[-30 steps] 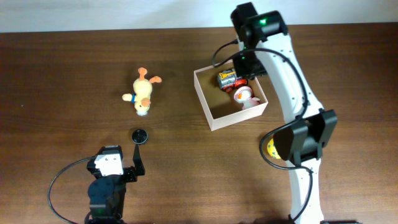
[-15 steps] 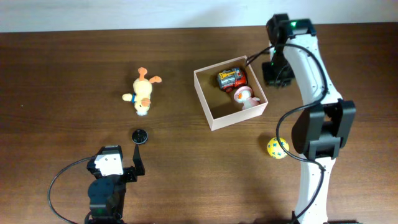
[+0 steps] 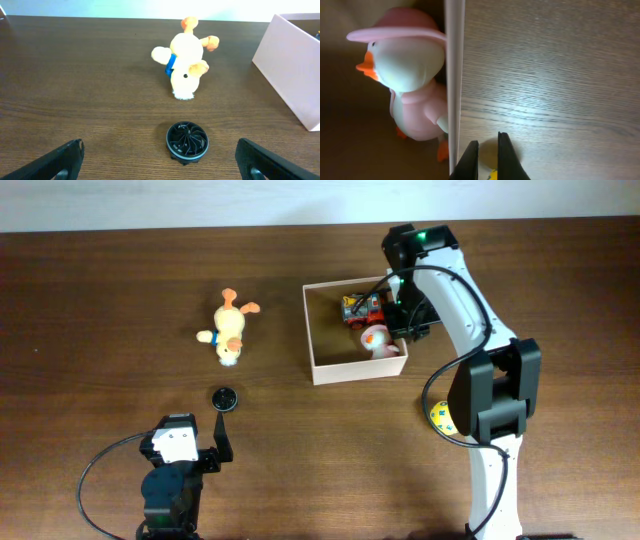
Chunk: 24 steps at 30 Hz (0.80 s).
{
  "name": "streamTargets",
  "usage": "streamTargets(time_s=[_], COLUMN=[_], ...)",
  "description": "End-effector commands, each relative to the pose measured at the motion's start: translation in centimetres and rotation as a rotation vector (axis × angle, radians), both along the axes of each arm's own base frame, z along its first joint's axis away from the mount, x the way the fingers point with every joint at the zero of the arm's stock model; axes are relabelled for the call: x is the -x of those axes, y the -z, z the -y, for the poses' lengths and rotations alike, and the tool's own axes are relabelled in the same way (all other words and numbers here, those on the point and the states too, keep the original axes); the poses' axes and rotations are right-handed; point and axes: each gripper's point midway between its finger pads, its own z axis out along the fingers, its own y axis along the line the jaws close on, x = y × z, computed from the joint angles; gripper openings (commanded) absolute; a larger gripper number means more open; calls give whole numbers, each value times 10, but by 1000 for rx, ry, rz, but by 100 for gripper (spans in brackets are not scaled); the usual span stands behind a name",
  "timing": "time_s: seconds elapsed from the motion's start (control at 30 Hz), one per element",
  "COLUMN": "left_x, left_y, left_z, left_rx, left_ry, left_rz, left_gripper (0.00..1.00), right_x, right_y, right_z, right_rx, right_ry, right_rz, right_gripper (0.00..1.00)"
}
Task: Pack container
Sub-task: 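Lift the right gripper out and move it over the yellow ball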
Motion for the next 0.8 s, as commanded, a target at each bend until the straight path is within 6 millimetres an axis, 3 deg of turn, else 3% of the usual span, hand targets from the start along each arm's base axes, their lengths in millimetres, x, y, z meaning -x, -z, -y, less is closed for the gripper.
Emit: streamTargets(time_s=[0.0, 0.23, 0.3, 0.47, 0.63, 0.77], left_x=[0, 0, 0, 0, 0, 0], left_y=[1, 1, 1, 1, 1, 1], left_z=[0, 0, 0, 0, 0, 0], left_rx=[-15, -15, -15, -15, -15, -15], left_ry=[10, 10, 10, 10, 10, 10], left_rz=[-1, -1, -1, -1, -1, -1], left_gripper=[99, 99, 99, 99, 99, 99], right_x=[3, 9, 7, 4, 21, 40], right_y=[-10, -16, -27, -82, -149, -191], right_z=[0, 28, 36, 57, 71, 74], right_rx=[-15, 27, 13, -18, -44, -52], right_ry=[32, 115, 140, 160, 172, 155], right_rz=[9, -20, 8, 157, 321, 425], right_gripper=[4, 4, 11, 18, 18, 27])
